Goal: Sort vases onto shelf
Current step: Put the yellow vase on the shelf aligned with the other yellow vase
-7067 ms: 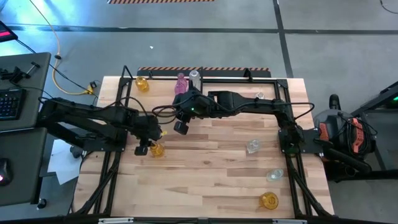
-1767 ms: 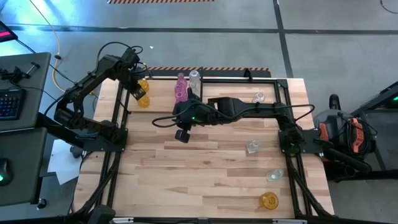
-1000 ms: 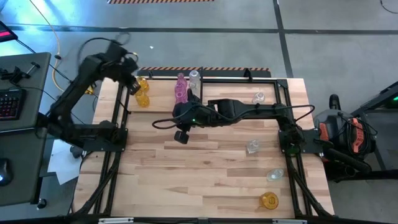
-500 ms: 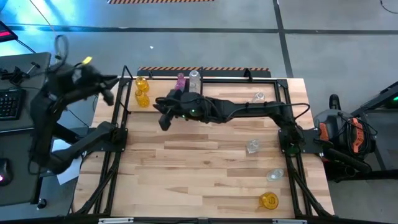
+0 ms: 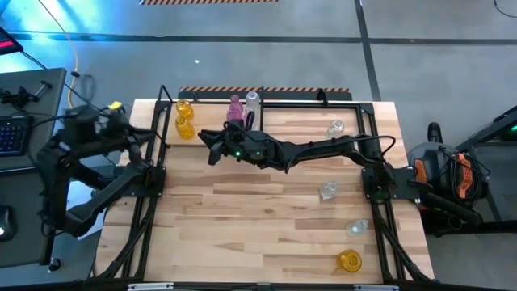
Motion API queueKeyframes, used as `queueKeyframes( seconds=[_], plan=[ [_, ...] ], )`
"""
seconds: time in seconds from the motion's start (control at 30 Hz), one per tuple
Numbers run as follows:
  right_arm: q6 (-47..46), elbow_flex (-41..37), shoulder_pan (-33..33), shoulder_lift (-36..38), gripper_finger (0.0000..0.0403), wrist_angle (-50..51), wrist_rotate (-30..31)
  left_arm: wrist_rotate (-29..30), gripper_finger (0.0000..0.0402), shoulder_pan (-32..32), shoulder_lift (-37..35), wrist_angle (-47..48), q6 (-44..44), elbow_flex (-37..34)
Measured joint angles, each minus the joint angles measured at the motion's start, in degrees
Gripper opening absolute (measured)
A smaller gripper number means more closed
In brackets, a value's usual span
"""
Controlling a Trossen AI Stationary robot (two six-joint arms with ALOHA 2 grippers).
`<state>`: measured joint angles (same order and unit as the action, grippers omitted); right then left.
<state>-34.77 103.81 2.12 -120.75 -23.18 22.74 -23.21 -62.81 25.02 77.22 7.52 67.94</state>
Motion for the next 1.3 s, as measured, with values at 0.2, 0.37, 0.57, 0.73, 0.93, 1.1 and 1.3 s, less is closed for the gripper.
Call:
queueKeyframes(
  seconds=[0.2, 0.37, 0.57, 0.73, 0.93, 1.1, 1.3],
  plan=[
    [5.7, 3.1, 0.2, 0.0, 0.0076, 0.1, 0.5, -5.0, 0.0049, 3.5, -0.8, -5.2, 6.0, -10.3],
    [12.1, 5.2, 0.2, 0.0, 0.0076, 0.3, 0.0, -16.5, 0.0007, 7.4, -0.7, -7.6, 9.5, -17.3],
    [19.5, 7.6, 0.0, 0.0, 0.0076, 2.5, -1.7, -11.9, 0.0001, 8.8, -0.6, -12.8, 7.2, -24.3],
    [23.4, 10.8, -0.5, 0.0, 0.0076, 8.1, -1.7, -1.5, 0.0000, 9.8, -0.4, -24.6, 0.6, -26.0],
    [27.3, 14.1, -1.0, 0.0, 0.0076, 13.6, -1.7, 9.8, 0.0000, 10.9, 3.4, -24.8, -5.7, -26.0],
    [29.8, 15.6, -1.4, 0.0, 0.0076, 15.1, -1.7, 12.3, 0.0000, 13.6, 9.0, -27.7, -13.6, -28.0],
    [30.3, 16.2, -2.2, 0.1, 0.0076, 15.9, -1.7, 15.5, 0.0000, 21.0, 11.6, -39.4, -18.3, -31.0]
  ],
)
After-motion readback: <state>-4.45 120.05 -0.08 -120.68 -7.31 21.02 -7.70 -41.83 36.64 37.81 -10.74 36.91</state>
